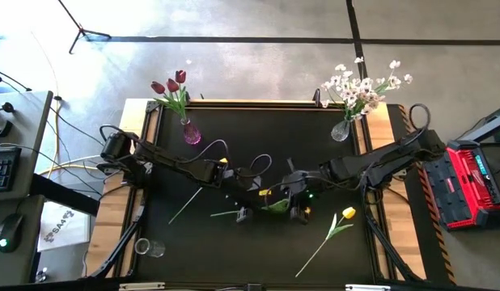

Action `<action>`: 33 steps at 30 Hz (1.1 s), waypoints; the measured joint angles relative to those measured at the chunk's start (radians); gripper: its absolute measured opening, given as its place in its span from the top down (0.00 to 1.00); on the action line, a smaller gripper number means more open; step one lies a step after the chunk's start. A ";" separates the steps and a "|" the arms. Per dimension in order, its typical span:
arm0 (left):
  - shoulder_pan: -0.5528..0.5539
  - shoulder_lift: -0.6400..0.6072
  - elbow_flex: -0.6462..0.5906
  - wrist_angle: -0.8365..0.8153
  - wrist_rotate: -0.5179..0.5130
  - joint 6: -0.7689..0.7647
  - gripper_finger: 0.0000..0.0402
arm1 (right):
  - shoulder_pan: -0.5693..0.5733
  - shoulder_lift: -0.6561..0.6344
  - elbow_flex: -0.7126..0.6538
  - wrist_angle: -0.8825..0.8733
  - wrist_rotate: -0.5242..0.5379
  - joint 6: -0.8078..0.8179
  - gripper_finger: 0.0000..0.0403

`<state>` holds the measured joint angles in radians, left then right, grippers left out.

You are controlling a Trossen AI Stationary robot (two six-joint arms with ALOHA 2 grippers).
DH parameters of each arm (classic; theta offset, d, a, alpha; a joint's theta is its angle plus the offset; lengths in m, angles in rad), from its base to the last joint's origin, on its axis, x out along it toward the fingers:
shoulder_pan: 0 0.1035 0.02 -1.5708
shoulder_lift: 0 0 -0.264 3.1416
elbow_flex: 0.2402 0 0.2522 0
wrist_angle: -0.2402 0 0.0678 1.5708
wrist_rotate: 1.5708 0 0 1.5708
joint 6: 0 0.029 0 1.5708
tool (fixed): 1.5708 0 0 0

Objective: Sort flowers into vase by color
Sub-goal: Put the middle yellow tulip flower into the bottom left transparent vase

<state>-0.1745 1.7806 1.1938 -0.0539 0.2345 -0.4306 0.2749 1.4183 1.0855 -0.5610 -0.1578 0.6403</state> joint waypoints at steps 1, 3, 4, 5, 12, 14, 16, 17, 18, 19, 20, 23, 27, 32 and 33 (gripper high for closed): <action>0.000 -0.008 0.000 0.020 -0.022 0.010 1.00 | 0.002 -0.022 0.000 -0.005 0.025 0.023 0.81; 0.000 -0.031 -0.005 0.050 -0.071 0.027 1.00 | 0.016 -0.076 0.000 -0.017 0.103 0.074 0.75; 0.000 -0.042 -0.006 0.066 -0.101 0.033 1.00 | 0.024 -0.109 0.000 -0.028 0.154 0.096 0.72; 0.000 -0.056 -0.011 0.086 -0.126 0.040 1.00 | 0.037 -0.144 0.000 -0.039 0.213 0.120 0.69; -0.001 -0.209 -0.133 0.276 -0.290 0.073 1.00 | 0.163 -0.385 0.000 -0.036 0.667 0.216 0.61; -0.007 -0.267 -0.181 0.353 -0.323 0.079 1.00 | 0.204 -0.426 0.000 -0.036 0.761 0.216 0.61; -0.012 -0.319 -0.231 0.426 -0.337 0.092 1.00 | 0.234 -0.450 0.000 -0.043 0.839 0.215 0.61; -0.018 -0.349 -0.254 0.450 -0.348 0.095 1.00 | 0.246 -0.456 0.000 -0.045 0.865 0.215 0.61; -0.022 -0.379 -0.278 0.463 -0.360 0.096 1.00 | 0.254 -0.456 0.000 -0.048 0.882 0.215 0.61; -0.028 -0.409 -0.296 0.474 -0.370 0.098 1.00 | 0.257 -0.456 0.000 -0.052 0.893 0.214 0.61; -0.037 -0.438 -0.311 0.481 -0.379 0.104 1.00 | 0.258 -0.453 0.000 -0.059 0.894 0.213 0.61; -0.072 -0.524 -0.353 0.474 -0.388 0.137 1.00 | 0.256 -0.436 -0.003 -0.065 0.894 0.216 0.61; -0.144 -0.634 -0.380 0.474 -0.387 0.208 1.00 | 0.256 -0.404 -0.009 -0.069 0.895 0.216 0.61; -0.237 -0.754 -0.428 0.472 -0.533 0.268 1.00 | 0.251 -0.376 -0.010 -0.064 0.898 0.235 0.61; -0.258 -0.774 -0.439 0.465 -0.579 0.283 1.00 | 0.249 -0.375 -0.010 -0.065 0.898 0.241 0.61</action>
<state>-0.4328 1.0066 0.7553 0.4112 -0.3447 -0.1476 0.5243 1.0431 1.0760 -0.6258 0.7407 0.8814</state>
